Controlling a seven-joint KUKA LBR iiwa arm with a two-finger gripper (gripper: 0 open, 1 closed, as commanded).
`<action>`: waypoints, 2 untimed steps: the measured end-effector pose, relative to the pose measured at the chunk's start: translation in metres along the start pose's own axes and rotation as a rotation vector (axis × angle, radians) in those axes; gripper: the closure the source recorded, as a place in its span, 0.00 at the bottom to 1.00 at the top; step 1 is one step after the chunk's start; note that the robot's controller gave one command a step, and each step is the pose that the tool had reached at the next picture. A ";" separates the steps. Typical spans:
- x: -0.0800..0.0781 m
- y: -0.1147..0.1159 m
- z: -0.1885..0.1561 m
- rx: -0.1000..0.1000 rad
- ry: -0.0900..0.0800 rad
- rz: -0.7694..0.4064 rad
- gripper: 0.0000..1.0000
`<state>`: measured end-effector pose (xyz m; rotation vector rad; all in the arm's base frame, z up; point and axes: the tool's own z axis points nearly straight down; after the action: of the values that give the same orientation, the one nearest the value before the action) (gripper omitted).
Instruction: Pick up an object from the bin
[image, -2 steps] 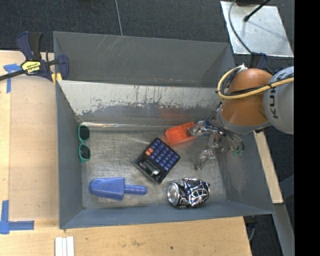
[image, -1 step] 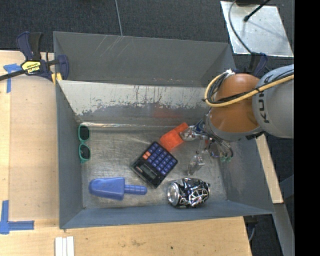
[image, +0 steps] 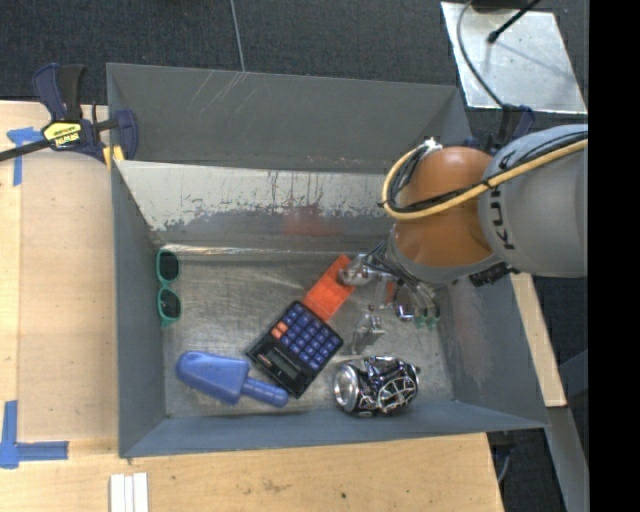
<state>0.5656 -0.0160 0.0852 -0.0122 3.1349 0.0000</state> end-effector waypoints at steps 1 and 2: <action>0.005 0.003 0.004 -0.004 -0.014 0.118 0.00; 0.031 0.043 0.003 -0.001 -0.046 0.174 1.00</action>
Offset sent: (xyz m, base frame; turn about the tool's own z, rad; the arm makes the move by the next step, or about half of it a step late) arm -0.0449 0.0452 -0.0142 0.1710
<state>0.5346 0.0264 0.0823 0.2569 3.0783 0.0026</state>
